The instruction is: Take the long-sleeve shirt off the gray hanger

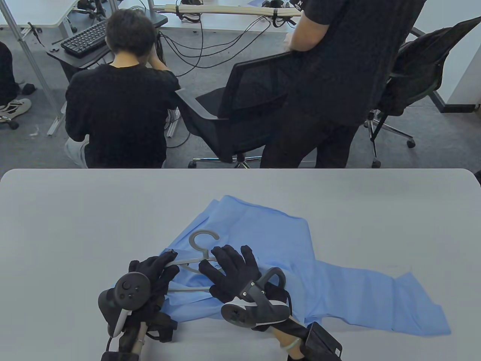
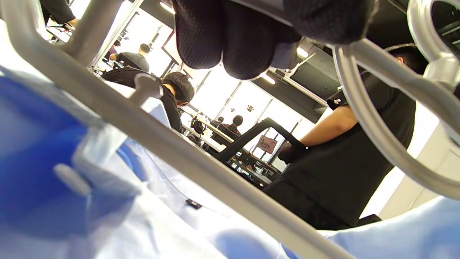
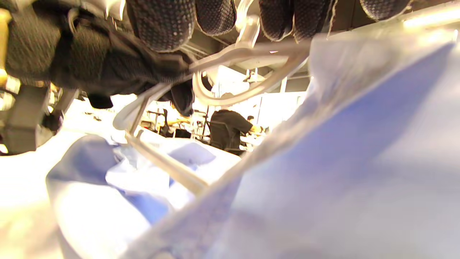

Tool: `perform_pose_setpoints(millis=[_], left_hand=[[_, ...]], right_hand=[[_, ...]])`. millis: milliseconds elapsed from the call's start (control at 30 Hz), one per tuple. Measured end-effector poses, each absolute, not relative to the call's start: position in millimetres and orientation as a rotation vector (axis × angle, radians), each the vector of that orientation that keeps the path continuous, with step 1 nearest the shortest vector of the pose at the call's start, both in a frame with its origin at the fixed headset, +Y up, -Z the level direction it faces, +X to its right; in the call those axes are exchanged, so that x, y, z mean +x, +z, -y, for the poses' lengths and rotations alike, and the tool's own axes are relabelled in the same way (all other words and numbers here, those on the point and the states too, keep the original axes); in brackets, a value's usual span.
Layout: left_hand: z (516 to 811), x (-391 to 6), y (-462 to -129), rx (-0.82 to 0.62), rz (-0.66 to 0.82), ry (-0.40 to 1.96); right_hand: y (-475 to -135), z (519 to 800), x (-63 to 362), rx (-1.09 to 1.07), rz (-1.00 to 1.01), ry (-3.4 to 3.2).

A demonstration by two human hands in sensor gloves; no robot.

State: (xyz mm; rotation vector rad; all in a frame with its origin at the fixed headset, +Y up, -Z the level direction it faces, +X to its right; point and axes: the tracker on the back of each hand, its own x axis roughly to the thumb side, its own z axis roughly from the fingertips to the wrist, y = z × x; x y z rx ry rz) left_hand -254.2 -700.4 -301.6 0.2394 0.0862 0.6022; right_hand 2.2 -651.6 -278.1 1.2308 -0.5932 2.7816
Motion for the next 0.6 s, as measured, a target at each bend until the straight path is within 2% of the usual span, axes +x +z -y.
perform_pose_setpoints(millis=[100,267,400,600], left_hand=[[700,-259,-301,0.253,-0.100,0.601],[698,-264,-299,0.273,-0.104,0.608],[695,-265,-297,0.292,-0.100,0.597],[700,-265,-298,0.287,-0.110,0.602]], right_hand=[[-272,633,17,1.196,0.648,2.671],[-275,610,48,0.944,0.674,2.554],[-284,608,64,0.754,0.592,2.578],[-301,627,83,0.499,0.321,2.686]])
